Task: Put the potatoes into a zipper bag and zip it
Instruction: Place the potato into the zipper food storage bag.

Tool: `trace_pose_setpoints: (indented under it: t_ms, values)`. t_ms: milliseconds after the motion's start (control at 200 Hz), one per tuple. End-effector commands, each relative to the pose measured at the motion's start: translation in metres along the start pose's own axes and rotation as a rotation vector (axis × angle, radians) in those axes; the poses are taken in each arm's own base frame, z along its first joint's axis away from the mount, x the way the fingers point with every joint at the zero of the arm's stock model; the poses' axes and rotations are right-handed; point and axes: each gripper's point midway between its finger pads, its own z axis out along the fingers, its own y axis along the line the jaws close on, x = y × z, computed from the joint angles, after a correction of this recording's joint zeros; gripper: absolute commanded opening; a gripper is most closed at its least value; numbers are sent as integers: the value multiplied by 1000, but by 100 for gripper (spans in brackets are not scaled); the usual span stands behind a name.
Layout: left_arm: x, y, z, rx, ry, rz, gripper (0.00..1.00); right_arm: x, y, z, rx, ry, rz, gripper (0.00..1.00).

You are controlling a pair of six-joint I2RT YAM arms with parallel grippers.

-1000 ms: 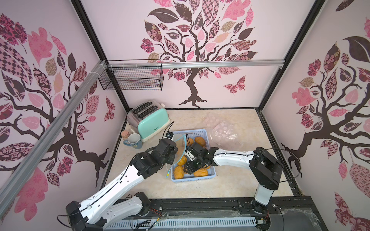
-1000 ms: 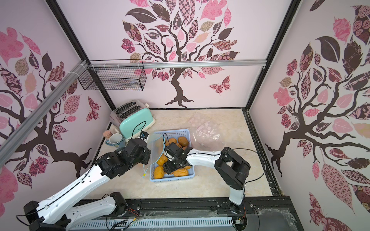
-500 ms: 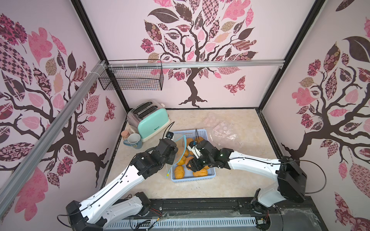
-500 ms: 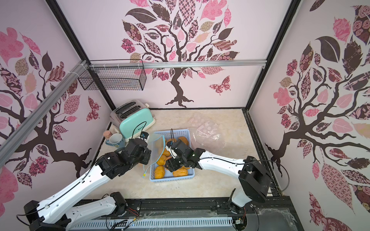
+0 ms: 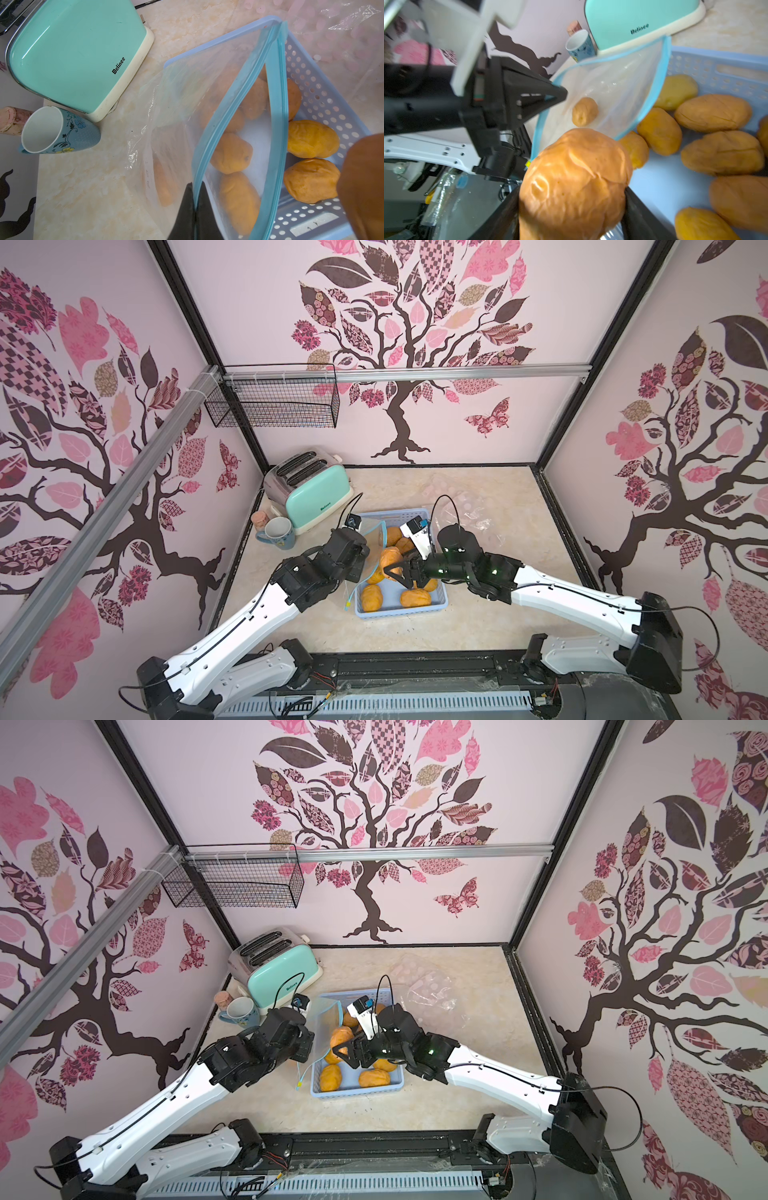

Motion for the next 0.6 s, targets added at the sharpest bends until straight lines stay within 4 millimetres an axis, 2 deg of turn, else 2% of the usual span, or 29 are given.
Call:
trace_pose_setpoints:
  t_ms: [0,250,595]
  values:
    - [8,0,3,-2,12,16,0,-26,23,3,-103,-86,18,65]
    - [9,-1,4,5,15,18,0,-28,20,33,-128,-64,56,66]
    - [9,-2,3,12,13,19,0,-19,-5,59,-41,-35,73,66]
